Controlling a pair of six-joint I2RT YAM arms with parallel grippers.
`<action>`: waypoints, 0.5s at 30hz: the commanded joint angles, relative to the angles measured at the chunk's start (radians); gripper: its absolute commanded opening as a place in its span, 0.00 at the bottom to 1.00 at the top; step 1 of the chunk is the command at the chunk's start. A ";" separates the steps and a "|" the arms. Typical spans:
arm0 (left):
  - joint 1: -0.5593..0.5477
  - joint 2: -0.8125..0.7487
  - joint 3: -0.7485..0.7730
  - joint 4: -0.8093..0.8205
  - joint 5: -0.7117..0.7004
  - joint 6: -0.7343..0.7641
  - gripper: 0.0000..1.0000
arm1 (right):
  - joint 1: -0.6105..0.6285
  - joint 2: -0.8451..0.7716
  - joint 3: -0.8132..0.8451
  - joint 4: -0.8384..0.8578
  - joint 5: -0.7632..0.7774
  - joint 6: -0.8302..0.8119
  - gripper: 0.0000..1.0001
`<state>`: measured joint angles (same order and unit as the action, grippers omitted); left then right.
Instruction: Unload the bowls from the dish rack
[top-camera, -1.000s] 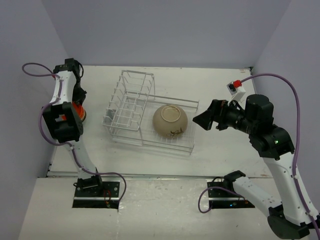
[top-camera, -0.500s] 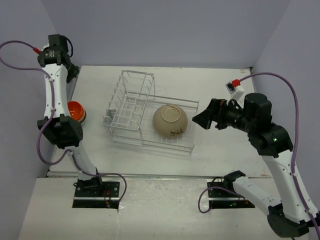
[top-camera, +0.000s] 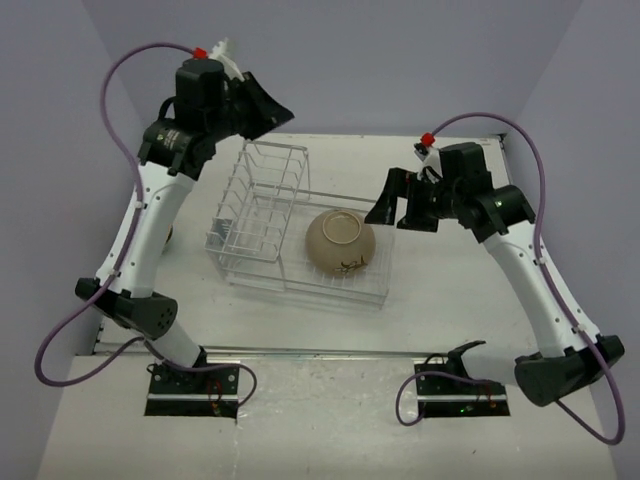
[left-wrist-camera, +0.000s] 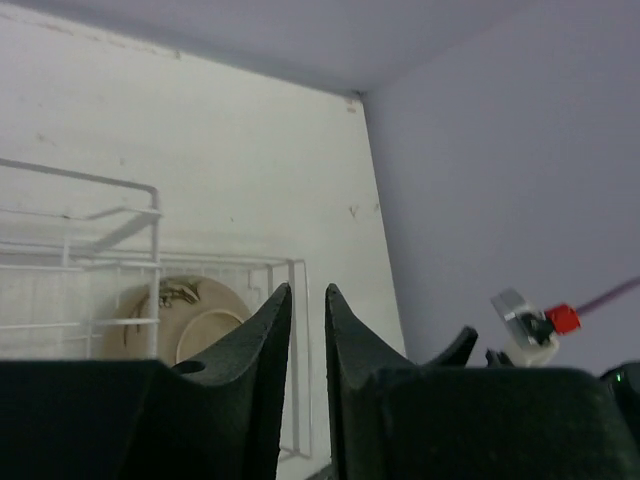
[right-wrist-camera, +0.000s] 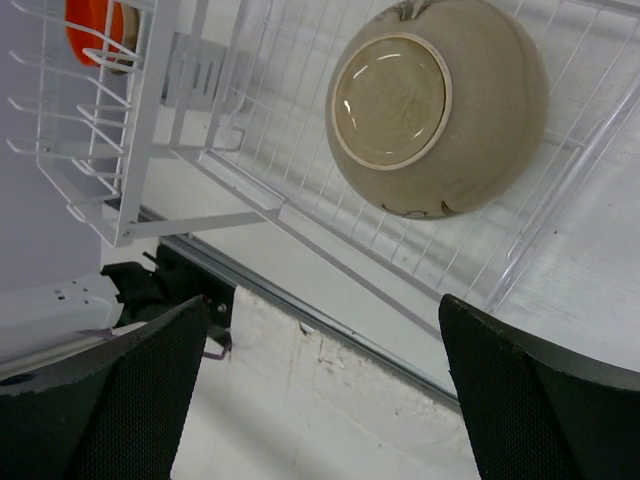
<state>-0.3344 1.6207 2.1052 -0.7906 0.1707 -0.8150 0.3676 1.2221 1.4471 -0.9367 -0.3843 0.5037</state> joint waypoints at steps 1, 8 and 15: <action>-0.104 -0.008 -0.016 0.059 0.119 0.031 0.20 | 0.005 0.077 0.073 -0.076 -0.036 -0.011 0.95; -0.216 -0.125 -0.177 0.068 0.092 0.034 0.14 | 0.024 0.146 0.052 -0.086 -0.059 -0.005 0.73; -0.290 -0.075 -0.162 0.001 0.075 0.034 0.13 | 0.050 0.260 0.056 -0.083 -0.015 -0.013 0.68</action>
<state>-0.5819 1.5314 1.9259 -0.7746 0.2428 -0.8005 0.3985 1.4319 1.4807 -1.0050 -0.4110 0.4973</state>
